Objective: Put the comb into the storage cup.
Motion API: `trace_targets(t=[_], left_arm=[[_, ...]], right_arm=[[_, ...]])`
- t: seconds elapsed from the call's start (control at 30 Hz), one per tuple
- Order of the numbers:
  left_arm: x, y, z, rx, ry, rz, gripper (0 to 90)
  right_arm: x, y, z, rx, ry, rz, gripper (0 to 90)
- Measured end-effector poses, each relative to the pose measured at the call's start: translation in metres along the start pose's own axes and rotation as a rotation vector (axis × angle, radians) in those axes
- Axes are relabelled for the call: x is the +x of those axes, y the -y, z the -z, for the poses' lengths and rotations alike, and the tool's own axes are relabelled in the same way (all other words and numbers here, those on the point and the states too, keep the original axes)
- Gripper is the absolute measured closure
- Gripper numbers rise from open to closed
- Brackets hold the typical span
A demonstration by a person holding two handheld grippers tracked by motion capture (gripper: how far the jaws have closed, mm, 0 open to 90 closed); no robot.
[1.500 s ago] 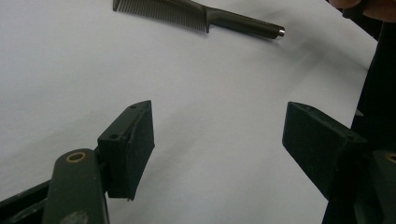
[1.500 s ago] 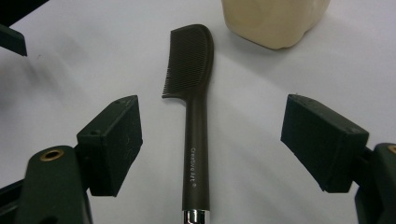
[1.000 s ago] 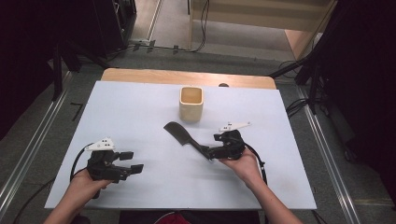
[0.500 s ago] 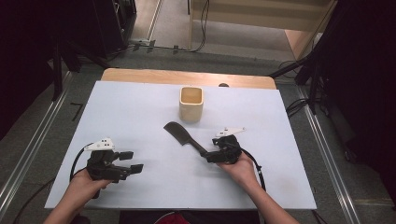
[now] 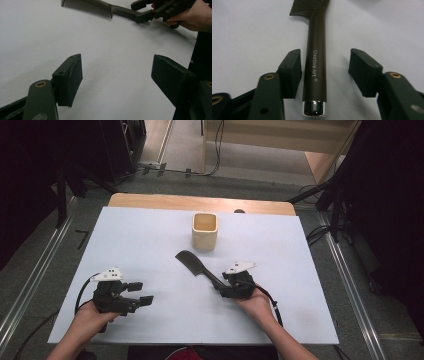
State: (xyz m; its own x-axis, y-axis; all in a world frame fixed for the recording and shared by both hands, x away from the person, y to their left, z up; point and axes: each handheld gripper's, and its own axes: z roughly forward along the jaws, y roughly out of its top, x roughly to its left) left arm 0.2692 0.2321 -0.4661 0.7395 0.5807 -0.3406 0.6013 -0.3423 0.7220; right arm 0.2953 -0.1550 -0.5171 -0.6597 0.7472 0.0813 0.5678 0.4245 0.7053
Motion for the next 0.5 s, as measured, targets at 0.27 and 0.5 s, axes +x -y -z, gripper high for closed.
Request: trace_targets(t=[0.27, 0.5], left_arm=[[-0.0001, -0.0001, -0.0004, -0.001, -0.001, 0.001, 26.6], [-0.0001, -0.0001, -0.0005, 0.000, 0.000, 0.000, 26.6]], right_arm=[[0.0034, 0.0029, 0.0003, -0.015, 0.033, 0.018, 60.2], [0.0060, 0.0039, 0.0004, -0.019, 0.014, 0.043, 69.1]])
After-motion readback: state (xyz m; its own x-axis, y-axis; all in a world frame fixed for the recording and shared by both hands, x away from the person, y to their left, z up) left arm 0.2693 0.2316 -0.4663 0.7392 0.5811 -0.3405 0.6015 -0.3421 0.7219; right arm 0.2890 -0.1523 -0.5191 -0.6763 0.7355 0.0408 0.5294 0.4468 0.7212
